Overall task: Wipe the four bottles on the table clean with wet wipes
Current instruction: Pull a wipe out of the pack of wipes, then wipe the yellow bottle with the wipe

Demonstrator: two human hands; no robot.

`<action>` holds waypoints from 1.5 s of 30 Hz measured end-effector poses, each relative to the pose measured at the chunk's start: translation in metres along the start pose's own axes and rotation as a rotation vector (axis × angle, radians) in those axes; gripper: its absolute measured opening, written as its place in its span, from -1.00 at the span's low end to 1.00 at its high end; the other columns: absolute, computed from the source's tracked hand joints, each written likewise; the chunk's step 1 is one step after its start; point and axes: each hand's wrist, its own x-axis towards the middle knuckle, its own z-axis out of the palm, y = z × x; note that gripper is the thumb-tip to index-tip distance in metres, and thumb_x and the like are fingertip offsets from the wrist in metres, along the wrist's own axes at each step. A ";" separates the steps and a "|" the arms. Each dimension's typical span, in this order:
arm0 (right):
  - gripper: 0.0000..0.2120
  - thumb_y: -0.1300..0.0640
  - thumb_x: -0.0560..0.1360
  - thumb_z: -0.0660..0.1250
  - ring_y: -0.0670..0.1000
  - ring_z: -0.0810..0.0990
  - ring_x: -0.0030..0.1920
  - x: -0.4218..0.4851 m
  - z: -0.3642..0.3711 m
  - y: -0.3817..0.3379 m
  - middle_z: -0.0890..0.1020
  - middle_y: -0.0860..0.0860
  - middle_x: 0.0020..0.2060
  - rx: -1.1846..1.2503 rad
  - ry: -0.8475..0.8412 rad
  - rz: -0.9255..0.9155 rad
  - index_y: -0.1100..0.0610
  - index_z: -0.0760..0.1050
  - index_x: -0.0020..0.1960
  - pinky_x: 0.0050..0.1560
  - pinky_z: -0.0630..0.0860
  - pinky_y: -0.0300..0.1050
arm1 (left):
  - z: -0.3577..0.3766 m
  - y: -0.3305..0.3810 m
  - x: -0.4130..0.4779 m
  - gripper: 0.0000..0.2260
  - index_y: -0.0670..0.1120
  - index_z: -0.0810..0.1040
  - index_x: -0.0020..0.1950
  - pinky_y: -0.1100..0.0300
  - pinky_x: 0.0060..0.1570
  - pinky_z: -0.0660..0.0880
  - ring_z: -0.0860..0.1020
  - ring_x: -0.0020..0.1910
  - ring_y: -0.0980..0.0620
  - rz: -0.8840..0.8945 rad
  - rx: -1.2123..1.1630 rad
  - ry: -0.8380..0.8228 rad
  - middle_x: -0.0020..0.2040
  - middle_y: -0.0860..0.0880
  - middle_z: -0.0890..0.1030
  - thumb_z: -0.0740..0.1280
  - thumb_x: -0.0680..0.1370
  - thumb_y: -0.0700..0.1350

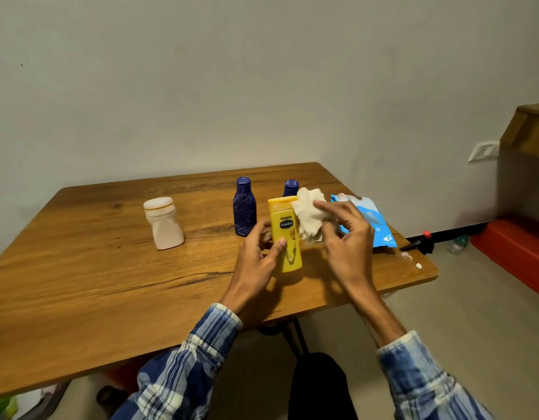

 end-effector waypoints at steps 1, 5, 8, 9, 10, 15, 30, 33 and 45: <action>-0.66 0.37 0.56 0.32 -0.18 0.57 0.14 -0.006 0.007 -0.004 0.57 -0.05 0.17 -0.053 -0.023 -0.055 0.11 0.62 0.26 -0.07 0.64 -0.27 | -0.003 0.001 -0.002 -0.70 -0.10 0.46 0.36 0.07 0.05 0.66 0.66 0.15 0.07 0.005 -0.005 0.005 0.19 -0.04 0.67 0.32 0.63 -0.24; -0.63 0.26 0.52 0.43 -0.01 0.56 0.25 -0.026 0.033 -0.016 0.53 0.06 0.33 -0.341 -0.156 -0.308 0.15 0.57 0.32 0.17 0.58 -0.19 | -0.016 0.004 -0.009 -0.69 -0.09 0.46 0.36 0.14 0.01 0.65 0.67 0.12 0.07 0.022 -0.006 0.033 0.15 -0.05 0.68 0.34 0.62 -0.22; -0.60 0.31 0.43 0.50 0.08 0.60 0.22 -0.035 0.046 -0.015 0.57 0.10 0.31 -0.468 -0.265 -0.435 0.19 0.59 0.26 0.21 0.54 -0.13 | -0.026 0.004 -0.014 -0.69 -0.01 0.47 0.32 0.22 -0.05 0.62 0.65 0.11 0.12 0.030 0.011 0.049 0.15 -0.02 0.66 0.34 0.61 -0.24; -0.61 0.32 0.43 0.50 0.08 0.61 0.20 -0.034 0.047 -0.015 0.59 0.10 0.29 -0.456 -0.244 -0.439 0.19 0.59 0.24 0.20 0.57 -0.09 | -0.029 0.003 -0.016 -0.69 0.01 0.46 0.32 0.22 -0.04 0.63 0.65 0.11 0.13 0.032 0.017 0.048 0.16 0.00 0.65 0.34 0.61 -0.24; -0.64 0.33 0.44 0.49 0.07 0.62 0.19 -0.030 0.046 -0.015 0.60 0.09 0.26 -0.416 -0.183 -0.406 0.19 0.59 0.23 0.16 0.62 -0.03 | -0.032 0.002 -0.018 -0.69 0.02 0.45 0.32 0.20 -0.03 0.64 0.65 0.11 0.14 0.031 0.022 0.045 0.16 0.01 0.65 0.34 0.62 -0.24; -0.52 0.37 0.45 0.45 0.03 0.61 0.09 -0.024 0.053 -0.028 0.64 0.12 0.16 -0.372 -0.059 -0.381 0.19 0.52 0.35 0.04 0.61 -0.11 | -0.037 -0.001 -0.023 -0.69 -0.04 0.46 0.34 0.04 0.00 0.67 0.66 0.11 0.06 0.052 0.060 0.053 0.16 -0.02 0.66 0.36 0.61 -0.20; -0.68 0.25 0.51 0.36 0.16 0.62 0.13 -0.028 0.060 -0.027 0.60 0.21 0.17 -0.481 -0.176 -0.574 0.25 0.59 0.25 0.09 0.64 -0.04 | -0.044 -0.002 -0.021 -0.66 -0.05 0.47 0.38 0.17 -0.09 0.64 0.66 0.06 0.02 0.061 -0.006 0.045 0.15 -0.06 0.65 0.35 0.62 -0.26; -0.62 0.34 0.45 0.44 0.16 0.61 0.11 -0.015 0.062 -0.035 0.60 0.20 0.16 -0.445 -0.059 -0.430 0.25 0.58 0.26 -0.01 0.65 -0.04 | -0.040 -0.003 -0.022 -0.66 -0.07 0.46 0.39 0.05 -0.06 0.67 0.68 0.07 0.02 0.052 -0.009 0.044 0.13 -0.07 0.68 0.36 0.62 -0.22; -0.60 0.23 0.43 0.48 0.15 0.59 0.14 -0.031 0.076 -0.035 0.58 0.19 0.17 -0.607 -0.382 -0.731 0.24 0.58 0.25 -0.03 0.67 -0.04 | -0.047 -0.006 -0.021 -0.64 0.14 0.48 0.23 0.04 0.01 0.67 0.64 0.16 -0.04 0.029 -0.056 0.064 0.16 -0.05 0.63 0.35 0.59 -0.29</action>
